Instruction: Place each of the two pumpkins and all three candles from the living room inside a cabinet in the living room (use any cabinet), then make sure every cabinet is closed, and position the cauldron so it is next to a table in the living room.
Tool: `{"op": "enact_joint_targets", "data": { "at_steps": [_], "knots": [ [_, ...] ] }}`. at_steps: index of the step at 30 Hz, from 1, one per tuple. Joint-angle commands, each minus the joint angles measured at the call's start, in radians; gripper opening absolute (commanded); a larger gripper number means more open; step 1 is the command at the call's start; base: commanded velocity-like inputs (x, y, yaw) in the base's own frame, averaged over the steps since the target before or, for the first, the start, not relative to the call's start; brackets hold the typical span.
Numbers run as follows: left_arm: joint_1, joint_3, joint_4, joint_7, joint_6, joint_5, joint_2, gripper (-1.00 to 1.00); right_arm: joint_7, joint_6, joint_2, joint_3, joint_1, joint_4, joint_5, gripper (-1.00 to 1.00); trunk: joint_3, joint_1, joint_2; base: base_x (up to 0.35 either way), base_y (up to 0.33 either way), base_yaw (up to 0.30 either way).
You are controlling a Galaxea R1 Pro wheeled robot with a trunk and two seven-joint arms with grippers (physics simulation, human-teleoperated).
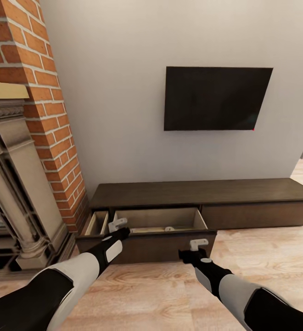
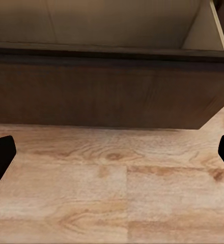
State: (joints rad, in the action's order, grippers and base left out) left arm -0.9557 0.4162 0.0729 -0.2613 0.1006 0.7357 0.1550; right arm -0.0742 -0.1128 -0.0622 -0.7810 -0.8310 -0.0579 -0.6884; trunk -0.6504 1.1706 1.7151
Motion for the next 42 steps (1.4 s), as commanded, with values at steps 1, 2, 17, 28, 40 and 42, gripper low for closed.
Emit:
{"op": "enact_joint_targets", "data": {
  "at_steps": [1, 2, 17, 28, 40, 42],
  "knots": [
    [0.000, 0.009, -0.001, -0.004, 0.003, 0.008, 0.000, 1.00, 0.003, -0.005, 0.000, -0.008, 0.002, 0.000, -0.008, 1.00, -0.004, 0.004, 0.008, 0.000, 0.000, 0.000],
    [0.000, 0.009, -0.001, -0.006, 0.003, 0.008, 0.000, 1.00, 0.008, -0.008, -0.001, -0.008, 0.004, 0.000, -0.008, 1.00, -0.007, 0.008, 0.015, 0.000, 0.000, 0.000],
    [0.001, 0.009, -0.004, -0.016, 0.002, 0.008, 0.003, 1.00, 0.009, -0.046, 0.001, 0.002, 0.009, -0.004, -0.015, 1.00, -0.054, 0.065, 0.120, 0.000, 0.000, 0.000],
    [0.002, 0.009, -0.003, -0.014, -0.001, 0.010, 0.003, 1.00, 0.011, -0.048, 0.001, 0.001, 0.008, -0.012, -0.011, 1.00, -0.089, 0.107, 0.197, 0.000, 0.000, 0.000],
    [0.002, 0.012, 0.003, -0.011, 0.002, 0.008, 0.002, 1.00, 0.010, -0.055, 0.002, 0.003, 0.008, -0.055, -0.012, 1.00, -0.126, 0.153, 0.281, 0.000, 0.000, 0.000],
    [0.002, 0.018, 0.004, -0.009, 0.003, 0.003, 0.002, 1.00, 0.010, -0.075, 0.002, 0.003, 0.008, -0.068, -0.012, 1.00, -0.133, 0.161, 0.295, 0.000, 0.000, 0.000]
  ]
}}
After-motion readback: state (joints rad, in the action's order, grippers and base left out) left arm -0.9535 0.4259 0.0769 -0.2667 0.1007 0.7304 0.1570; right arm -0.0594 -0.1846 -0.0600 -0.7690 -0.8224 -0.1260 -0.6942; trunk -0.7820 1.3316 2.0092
